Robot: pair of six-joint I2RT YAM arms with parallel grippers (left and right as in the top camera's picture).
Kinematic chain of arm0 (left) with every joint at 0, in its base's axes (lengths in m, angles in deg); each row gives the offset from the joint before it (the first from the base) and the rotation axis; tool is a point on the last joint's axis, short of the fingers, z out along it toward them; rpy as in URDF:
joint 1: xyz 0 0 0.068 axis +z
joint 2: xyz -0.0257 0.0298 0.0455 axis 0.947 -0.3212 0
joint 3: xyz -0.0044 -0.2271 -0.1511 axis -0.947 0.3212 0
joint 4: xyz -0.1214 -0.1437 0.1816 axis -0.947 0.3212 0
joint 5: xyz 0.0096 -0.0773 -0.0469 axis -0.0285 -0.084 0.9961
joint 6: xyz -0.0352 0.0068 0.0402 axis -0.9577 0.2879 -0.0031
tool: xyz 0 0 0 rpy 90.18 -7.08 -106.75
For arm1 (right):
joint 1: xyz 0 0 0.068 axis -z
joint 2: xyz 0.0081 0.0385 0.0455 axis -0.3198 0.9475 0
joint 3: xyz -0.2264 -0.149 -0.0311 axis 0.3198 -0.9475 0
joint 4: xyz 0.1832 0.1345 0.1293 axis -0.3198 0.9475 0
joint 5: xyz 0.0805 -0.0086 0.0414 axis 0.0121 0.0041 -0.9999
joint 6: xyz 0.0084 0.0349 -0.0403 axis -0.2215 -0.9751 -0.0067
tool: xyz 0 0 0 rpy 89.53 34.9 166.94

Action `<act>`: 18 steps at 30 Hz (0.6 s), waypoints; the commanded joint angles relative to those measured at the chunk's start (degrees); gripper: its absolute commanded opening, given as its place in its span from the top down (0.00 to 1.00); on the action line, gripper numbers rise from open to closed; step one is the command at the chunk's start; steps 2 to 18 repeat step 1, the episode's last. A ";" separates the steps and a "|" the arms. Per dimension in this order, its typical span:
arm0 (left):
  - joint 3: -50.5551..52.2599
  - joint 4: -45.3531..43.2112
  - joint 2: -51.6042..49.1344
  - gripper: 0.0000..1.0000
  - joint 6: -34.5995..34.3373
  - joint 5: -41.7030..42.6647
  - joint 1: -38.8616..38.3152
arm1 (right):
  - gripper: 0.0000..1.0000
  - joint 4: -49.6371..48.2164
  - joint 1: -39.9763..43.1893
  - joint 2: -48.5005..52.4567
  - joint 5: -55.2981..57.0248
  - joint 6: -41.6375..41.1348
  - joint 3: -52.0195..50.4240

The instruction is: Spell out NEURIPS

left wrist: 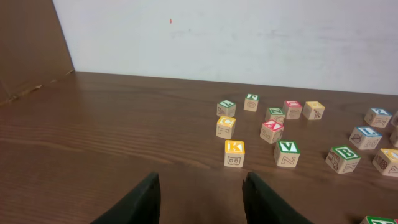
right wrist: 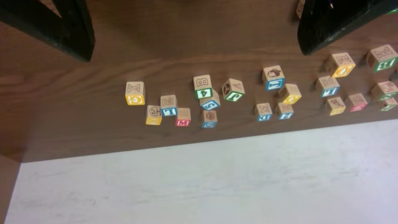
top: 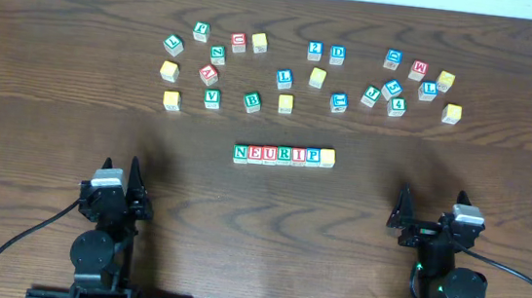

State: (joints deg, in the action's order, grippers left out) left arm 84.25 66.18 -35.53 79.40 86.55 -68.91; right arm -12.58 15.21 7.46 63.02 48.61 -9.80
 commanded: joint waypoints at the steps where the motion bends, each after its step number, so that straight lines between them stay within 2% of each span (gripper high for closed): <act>1: 0.79 2.78 0.33 0.58 0.79 -0.68 -0.28 | 0.01 0.09 0.35 -0.37 -0.17 0.52 -0.20; 18: 0.79 2.78 0.33 0.58 0.79 -0.68 -0.28 | 0.01 0.09 0.35 -0.37 -0.17 0.52 -0.20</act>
